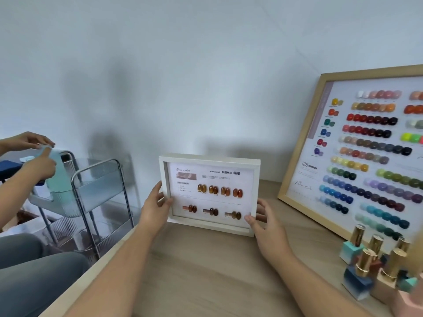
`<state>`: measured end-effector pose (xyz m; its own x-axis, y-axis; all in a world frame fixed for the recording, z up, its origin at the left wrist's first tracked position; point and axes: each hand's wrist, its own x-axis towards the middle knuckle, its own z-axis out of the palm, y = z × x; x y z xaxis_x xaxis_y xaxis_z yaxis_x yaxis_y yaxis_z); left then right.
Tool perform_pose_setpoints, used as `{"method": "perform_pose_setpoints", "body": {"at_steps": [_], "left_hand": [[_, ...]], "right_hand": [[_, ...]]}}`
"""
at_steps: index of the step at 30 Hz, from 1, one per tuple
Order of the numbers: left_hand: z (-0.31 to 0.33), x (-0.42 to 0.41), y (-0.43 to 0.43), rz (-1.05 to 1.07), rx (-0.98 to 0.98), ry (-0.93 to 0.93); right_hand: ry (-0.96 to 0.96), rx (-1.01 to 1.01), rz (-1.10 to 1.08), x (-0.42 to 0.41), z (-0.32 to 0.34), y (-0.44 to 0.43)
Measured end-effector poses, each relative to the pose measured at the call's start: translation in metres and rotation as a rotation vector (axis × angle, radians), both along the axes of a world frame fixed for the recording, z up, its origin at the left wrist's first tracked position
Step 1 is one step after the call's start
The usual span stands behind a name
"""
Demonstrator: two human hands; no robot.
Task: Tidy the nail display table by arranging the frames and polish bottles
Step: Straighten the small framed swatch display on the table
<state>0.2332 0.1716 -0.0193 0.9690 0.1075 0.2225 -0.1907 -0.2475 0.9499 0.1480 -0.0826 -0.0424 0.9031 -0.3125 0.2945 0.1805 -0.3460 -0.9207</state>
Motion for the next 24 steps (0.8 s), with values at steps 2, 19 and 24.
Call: {"method": "perform_pose_setpoints", "body": {"at_steps": [2, 19, 24], "left_hand": [[0.004, -0.007, 0.000, 0.030, -0.023, -0.008], [0.049, -0.198, -0.164, -0.248, 0.039, -0.347], [0.020, -0.248, -0.245, -0.405, 0.133, -0.313]], "right_hand": [[0.018, -0.017, 0.011, -0.007, 0.002, -0.001], [-0.364, -0.251, -0.320, -0.208, 0.075, -0.101], [-0.251, -0.144, -0.541, -0.260, 0.058, -0.170]]}}
